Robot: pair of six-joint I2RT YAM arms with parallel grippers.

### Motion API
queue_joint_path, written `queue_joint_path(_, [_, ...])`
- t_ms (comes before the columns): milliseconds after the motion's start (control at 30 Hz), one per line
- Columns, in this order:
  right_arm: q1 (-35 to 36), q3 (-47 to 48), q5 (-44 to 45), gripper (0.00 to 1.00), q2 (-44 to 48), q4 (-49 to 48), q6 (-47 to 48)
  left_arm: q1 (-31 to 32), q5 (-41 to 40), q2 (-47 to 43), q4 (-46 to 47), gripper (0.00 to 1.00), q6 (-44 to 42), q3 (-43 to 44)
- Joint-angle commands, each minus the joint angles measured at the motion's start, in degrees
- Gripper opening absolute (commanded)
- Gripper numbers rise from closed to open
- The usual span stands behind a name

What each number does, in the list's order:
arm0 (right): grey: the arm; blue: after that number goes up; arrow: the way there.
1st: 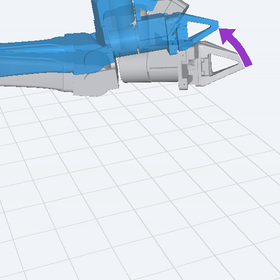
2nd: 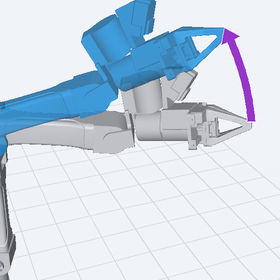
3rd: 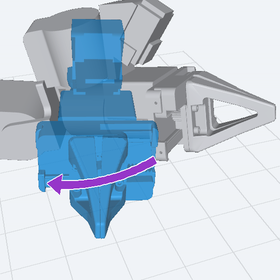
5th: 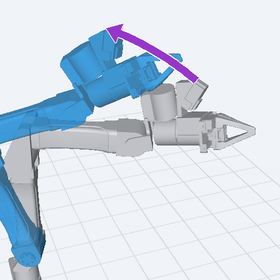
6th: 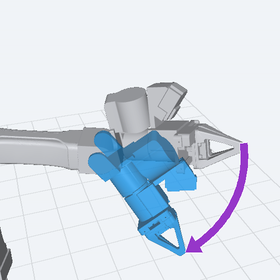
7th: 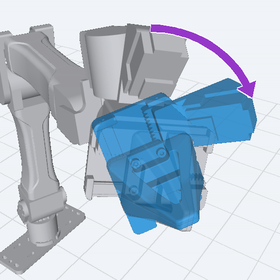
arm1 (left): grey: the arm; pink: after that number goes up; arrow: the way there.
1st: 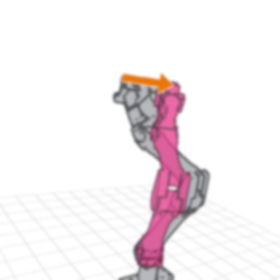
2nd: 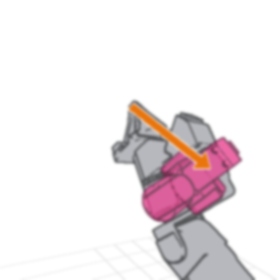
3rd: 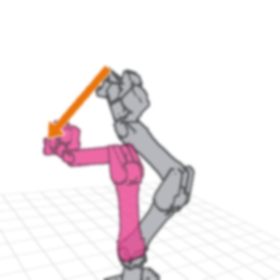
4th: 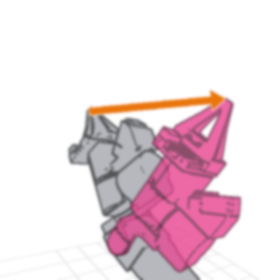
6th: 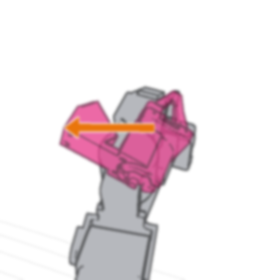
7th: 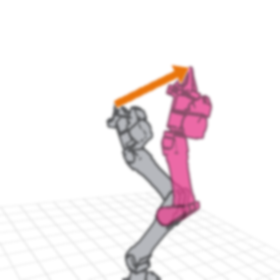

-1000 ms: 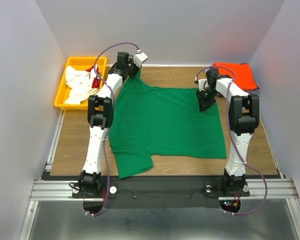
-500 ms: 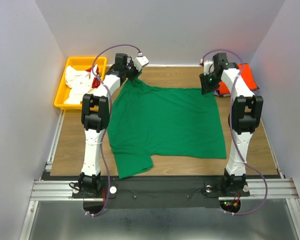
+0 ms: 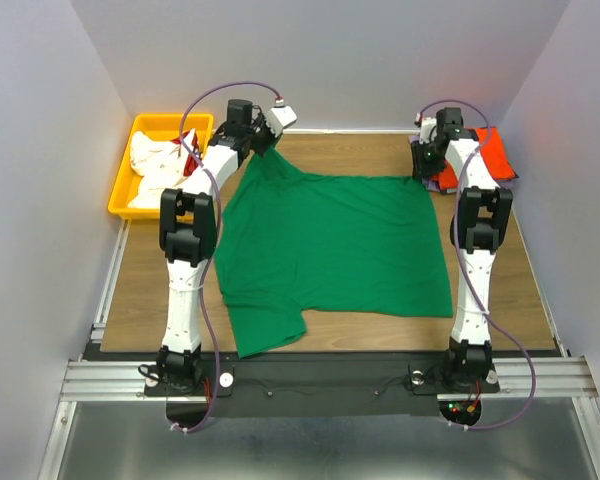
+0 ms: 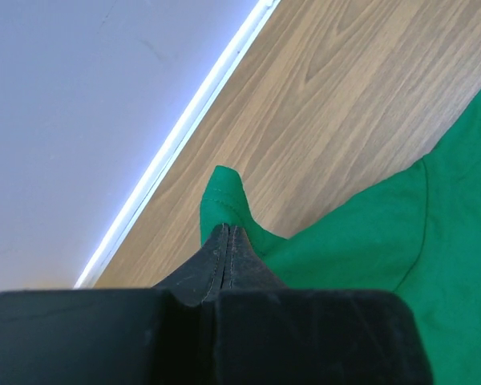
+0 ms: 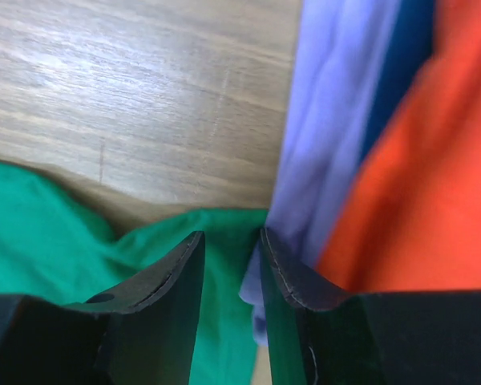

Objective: Fold and stack the t-shirts
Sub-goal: Flatten the tshirt out

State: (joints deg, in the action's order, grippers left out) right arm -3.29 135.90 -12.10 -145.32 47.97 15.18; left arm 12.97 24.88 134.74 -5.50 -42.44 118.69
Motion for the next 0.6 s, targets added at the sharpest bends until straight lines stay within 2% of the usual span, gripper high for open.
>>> queue_joint_path(0, [0.6, -1.2, 0.0, 0.40, 0.8, -4.3, -0.5, -1.9, -0.4, 0.4, 0.1, 0.00, 0.2, 2.8])
queue_joint_path(367, [0.7, -1.2, -0.3, 0.41, -1.4, -5.8, -0.9, -3.7, -1.5, 1.2, -0.2, 0.00, -0.1, 2.5])
queue_joint_path(467, [0.7, -1.2, 0.1, 0.46, -1.4, -6.3, -1.5, -4.4, -1.5, 1.7, -0.7, 0.00, -0.5, 2.9])
queue_joint_path(500, [0.7, -1.0, 0.0, 0.51, -1.5, -6.7, -1.9, -4.6, -1.4, 1.8, -0.8, 0.00, -0.6, 3.0])
queue_joint_path(567, [0.7, -0.5, 0.1, 0.52, -1.5, -7.3, -2.4, -4.8, -1.4, 1.8, -1.1, 0.00, -1.1, 2.9])
